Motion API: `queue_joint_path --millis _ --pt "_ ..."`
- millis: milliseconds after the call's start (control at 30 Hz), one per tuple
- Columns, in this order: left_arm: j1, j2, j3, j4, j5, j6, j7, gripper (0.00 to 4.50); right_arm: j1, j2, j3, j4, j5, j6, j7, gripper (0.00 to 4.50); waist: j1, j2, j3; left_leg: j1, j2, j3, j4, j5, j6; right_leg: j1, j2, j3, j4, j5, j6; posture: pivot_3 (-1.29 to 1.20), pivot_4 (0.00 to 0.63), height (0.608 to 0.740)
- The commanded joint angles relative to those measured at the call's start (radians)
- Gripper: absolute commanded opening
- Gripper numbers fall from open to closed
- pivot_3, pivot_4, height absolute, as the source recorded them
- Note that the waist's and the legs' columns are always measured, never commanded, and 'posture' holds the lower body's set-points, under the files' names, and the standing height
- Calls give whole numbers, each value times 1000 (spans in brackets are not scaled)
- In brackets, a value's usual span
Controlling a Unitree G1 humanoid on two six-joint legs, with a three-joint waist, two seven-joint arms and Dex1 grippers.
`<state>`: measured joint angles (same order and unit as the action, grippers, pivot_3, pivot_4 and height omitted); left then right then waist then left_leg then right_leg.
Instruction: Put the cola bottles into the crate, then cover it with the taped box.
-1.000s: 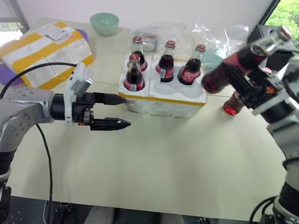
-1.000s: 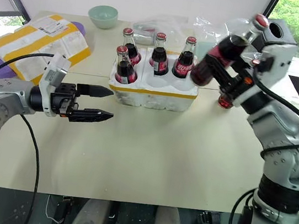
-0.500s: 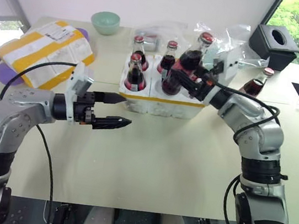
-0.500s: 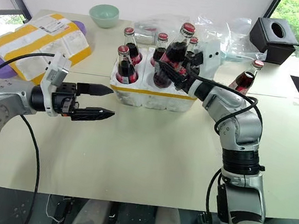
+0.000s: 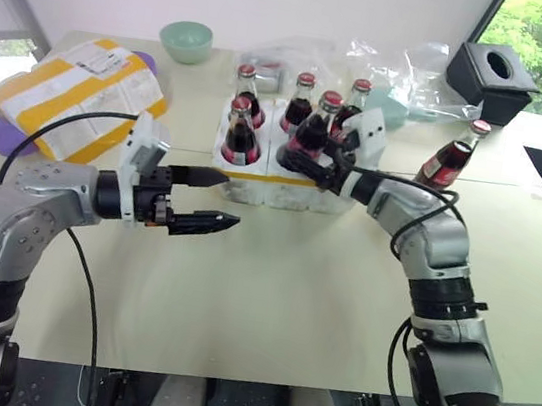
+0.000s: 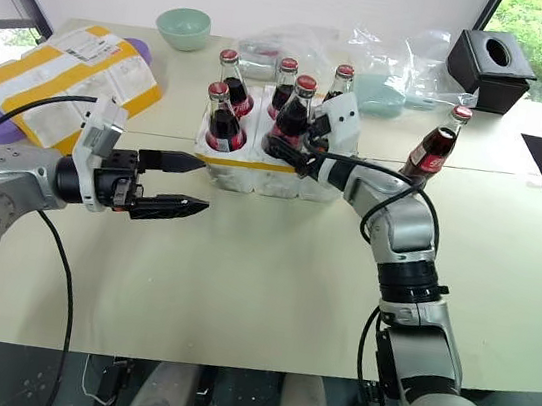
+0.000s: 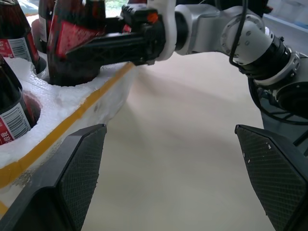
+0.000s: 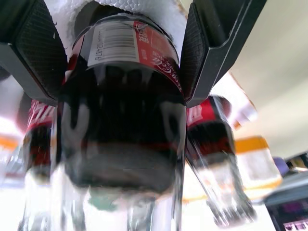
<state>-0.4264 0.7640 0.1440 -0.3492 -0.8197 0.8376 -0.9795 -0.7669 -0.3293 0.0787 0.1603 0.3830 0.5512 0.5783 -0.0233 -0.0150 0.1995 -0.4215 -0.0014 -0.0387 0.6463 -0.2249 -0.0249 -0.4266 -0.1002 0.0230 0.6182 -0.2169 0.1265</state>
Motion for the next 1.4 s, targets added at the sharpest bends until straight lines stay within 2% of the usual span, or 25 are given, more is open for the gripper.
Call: queue_joint_path --millis 33,100,233,333,533,667,767,867,933,1233,1400 --pt "-13 5 22 -19 -14 -23 -2 4500 -34 33 2 16 -18 -22 6 3749 -4 -1 0 0 0 0 0 0 0 0 0 0 0 0 0 0 150 739" --pt "-16 3 20 -17 -12 -26 -3 4500 -24 42 1 13 -29 -19 4 4412 -6 -1 0 1 0 0 0 0 0 0 0 0 1 0 0 0 150 739" --pt "-19 2 18 -16 -12 -28 -4 4500 26 27 -14 -61 -36 -6 -2 4412 -10 -1 -1 1 0 0 0 0 0 0 0 0 1 0 0 0 150 739" --pt "-22 1 19 -15 -13 -30 -4 4500 105 -20 -78 -203 1 51 -18 4412 -4 -1 -1 1 0 -1 0 0 0 1 0 0 1 0 0 0 150 739" --pt "-27 -8 22 -15 -26 -29 6 4500 341 -144 -311 -541 118 232 -98 4412 13 -1 -1 0 0 -1 0 0 0 1 0 0 0 0 -1 0 150 739" --pt "-33 -16 1 -5 -14 -41 -3 4500 475 -172 -473 -672 177 327 -177 4412 5 -1 -1 1 0 0 0 0 0 1 0 0 -1 -2 -4 0 150 739" --pt "-55 -27 -17 19 -4 -47 -12 4500 587 -182 -564 -725 166 352 -226 4412 9 -1 -1 1 0 0 0 0 0 1 0 0 0 -2 -4 0 150 739" --pt "-76 -36 -39 42 11 -59 -31 4500 634 -150 -654 -704 150 360 -317 4412 10 -1 -1 0 0 0 1 0 0 1 0 1 -1 -2 -4 0 150 739" --pt "-92 -42 -53 57 16 -66 -40 4500 636 -148 -671 -676 120 330 -358 4412 8 -1 -1 1 0 1 1 0 0 1 0 1 -1 -2 -4 0 150 739" --pt "-128 -59 -77 75 23 -68 -57 4500 523 -195 -573 -520 73 207 -331 4412 5 -1 -1 1 1 1 1 0 0 1 1 2 -1 -2 -4 0 150 739" --pt "-123 -62 -71 45 12 -58 -44 4500 398 -218 -489 -305 7 97 -293 4412 6 -1 -1 1 1 1 1 0 0 2 1 2 -2 -2 -4 0 150 739"
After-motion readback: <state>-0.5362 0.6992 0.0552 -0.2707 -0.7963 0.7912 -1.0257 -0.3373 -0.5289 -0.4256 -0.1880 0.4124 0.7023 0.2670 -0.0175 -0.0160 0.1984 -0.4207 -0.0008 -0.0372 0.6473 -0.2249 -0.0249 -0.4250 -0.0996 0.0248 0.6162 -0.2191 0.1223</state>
